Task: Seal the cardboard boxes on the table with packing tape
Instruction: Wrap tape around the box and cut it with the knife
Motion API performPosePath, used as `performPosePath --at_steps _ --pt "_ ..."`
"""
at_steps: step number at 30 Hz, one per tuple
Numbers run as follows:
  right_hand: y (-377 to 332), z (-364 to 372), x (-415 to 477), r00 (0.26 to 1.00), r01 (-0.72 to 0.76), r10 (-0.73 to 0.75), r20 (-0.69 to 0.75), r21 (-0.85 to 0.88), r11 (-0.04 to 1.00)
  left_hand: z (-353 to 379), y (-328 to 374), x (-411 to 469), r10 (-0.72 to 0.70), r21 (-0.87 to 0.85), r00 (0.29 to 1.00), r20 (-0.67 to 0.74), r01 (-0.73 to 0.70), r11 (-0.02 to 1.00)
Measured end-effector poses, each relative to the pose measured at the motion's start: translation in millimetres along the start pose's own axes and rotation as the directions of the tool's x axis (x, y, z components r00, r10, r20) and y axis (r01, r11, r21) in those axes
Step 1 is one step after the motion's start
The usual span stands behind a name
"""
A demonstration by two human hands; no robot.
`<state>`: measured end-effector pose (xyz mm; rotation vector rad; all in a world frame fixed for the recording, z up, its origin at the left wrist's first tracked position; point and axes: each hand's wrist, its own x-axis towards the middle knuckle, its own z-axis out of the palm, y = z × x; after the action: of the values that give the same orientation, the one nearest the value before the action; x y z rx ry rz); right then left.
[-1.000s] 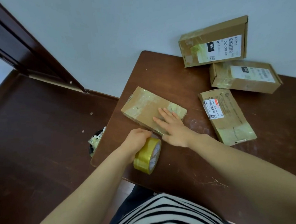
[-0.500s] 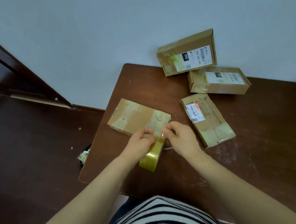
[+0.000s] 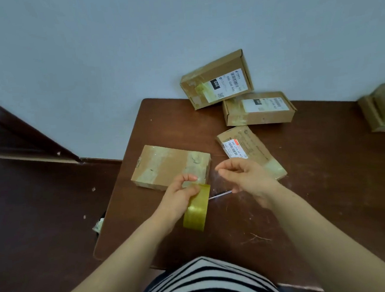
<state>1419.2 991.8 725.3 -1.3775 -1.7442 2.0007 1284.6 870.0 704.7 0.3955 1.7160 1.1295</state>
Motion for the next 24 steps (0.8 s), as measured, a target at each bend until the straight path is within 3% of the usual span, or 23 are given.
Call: performPosePath --at_steps 2,4,8,11,18,21,24 --pt "3.4 -2.7 -3.1 0.997 -0.047 0.059 -0.042 0.238 0.97 3.8 0.8 -2.0 0.019 0.012 0.999 0.033 -0.019 1.0" --pt "3.7 -7.3 -7.9 0.996 -0.089 0.094 0.007 0.402 0.912 7.9 2.2 -5.0 0.03 0.02 0.998 0.063 -0.031 0.999" --pt "7.1 -6.9 -17.1 0.988 -0.151 0.134 0.071 0.417 0.896 13.1 6.9 -9.8 0.037 0.027 0.993 0.113 -0.041 0.999" --pt "9.2 -0.2 -25.2 0.987 -0.16 0.138 0.081 0.445 0.881 17.8 13.0 -16.0 -0.019 -0.069 0.986 0.164 0.03 0.997" --pt "18.8 17.5 -43.9 0.995 0.005 -0.005 -0.103 -0.001 1.0 25.8 9.9 -16.3 -0.007 -0.103 0.983 0.181 0.026 0.994" --pt "25.3 21.7 -48.0 0.984 0.039 -0.074 -0.16 -0.212 0.977 28.1 5.7 -16.6 0.022 -0.086 0.985 0.172 -0.007 0.996" --pt "29.0 23.4 -47.2 0.968 0.05 -0.157 -0.193 -0.467 0.883 31.7 0.8 -15.2 0.051 -0.085 0.986 0.157 -0.038 0.996"
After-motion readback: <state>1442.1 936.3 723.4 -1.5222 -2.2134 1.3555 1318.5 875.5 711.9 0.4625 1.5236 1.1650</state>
